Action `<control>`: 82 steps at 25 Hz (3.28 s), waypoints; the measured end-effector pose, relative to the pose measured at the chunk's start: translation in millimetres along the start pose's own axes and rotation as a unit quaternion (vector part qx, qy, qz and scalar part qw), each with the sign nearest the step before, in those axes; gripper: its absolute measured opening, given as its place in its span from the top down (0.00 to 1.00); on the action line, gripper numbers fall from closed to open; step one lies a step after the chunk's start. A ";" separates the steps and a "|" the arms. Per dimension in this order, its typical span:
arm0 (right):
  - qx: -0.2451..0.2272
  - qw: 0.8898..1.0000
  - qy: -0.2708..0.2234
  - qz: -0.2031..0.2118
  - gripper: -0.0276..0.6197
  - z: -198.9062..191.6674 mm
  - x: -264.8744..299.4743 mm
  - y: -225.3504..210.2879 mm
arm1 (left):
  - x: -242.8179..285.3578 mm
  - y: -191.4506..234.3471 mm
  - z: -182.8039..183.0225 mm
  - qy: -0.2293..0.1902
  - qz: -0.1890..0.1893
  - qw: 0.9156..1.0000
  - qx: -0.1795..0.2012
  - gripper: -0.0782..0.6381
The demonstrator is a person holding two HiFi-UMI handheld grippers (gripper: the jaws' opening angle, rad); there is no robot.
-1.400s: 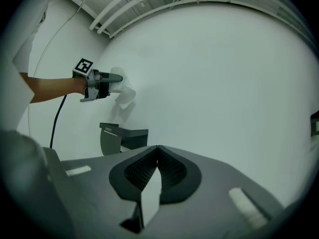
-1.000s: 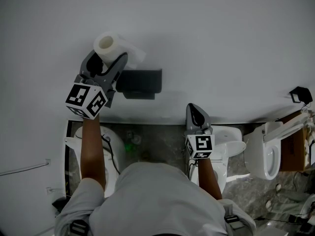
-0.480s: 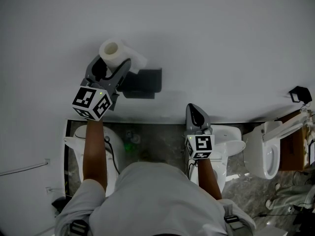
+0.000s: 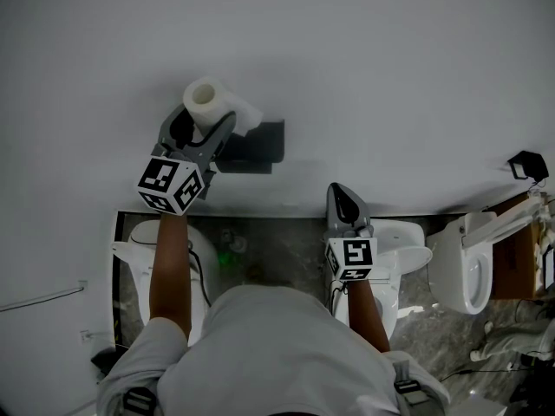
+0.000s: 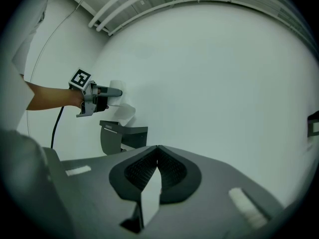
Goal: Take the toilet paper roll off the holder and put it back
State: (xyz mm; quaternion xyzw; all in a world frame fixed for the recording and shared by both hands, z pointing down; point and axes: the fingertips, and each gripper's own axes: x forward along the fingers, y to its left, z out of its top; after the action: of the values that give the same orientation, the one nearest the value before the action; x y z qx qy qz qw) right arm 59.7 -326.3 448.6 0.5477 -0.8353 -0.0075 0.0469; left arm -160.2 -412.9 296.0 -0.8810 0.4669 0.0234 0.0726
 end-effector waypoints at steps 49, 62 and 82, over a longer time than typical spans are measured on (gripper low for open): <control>0.010 1.000 0.017 -0.016 0.96 -14.7 1.3 -4.8 | 4.7 -0.1 -83.9 0.056 0.011 0.998 -0.007 0.45; 0.002 1.000 0.020 -0.014 0.96 -15.9 -0.6 -6.9 | 3.9 3.4 -88.5 0.054 0.018 0.998 -0.023 0.45; -0.002 1.000 0.024 -0.015 0.96 -13.8 -5.1 -4.9 | -2.8 3.9 -91.7 0.060 0.013 0.997 -0.042 0.43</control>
State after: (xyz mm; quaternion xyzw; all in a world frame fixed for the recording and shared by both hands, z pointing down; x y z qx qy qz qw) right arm 67.3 -323.1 461.7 0.5599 -0.8258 0.0032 0.0682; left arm -167.4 -426.5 386.5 -0.8772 0.4800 -0.0088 0.0075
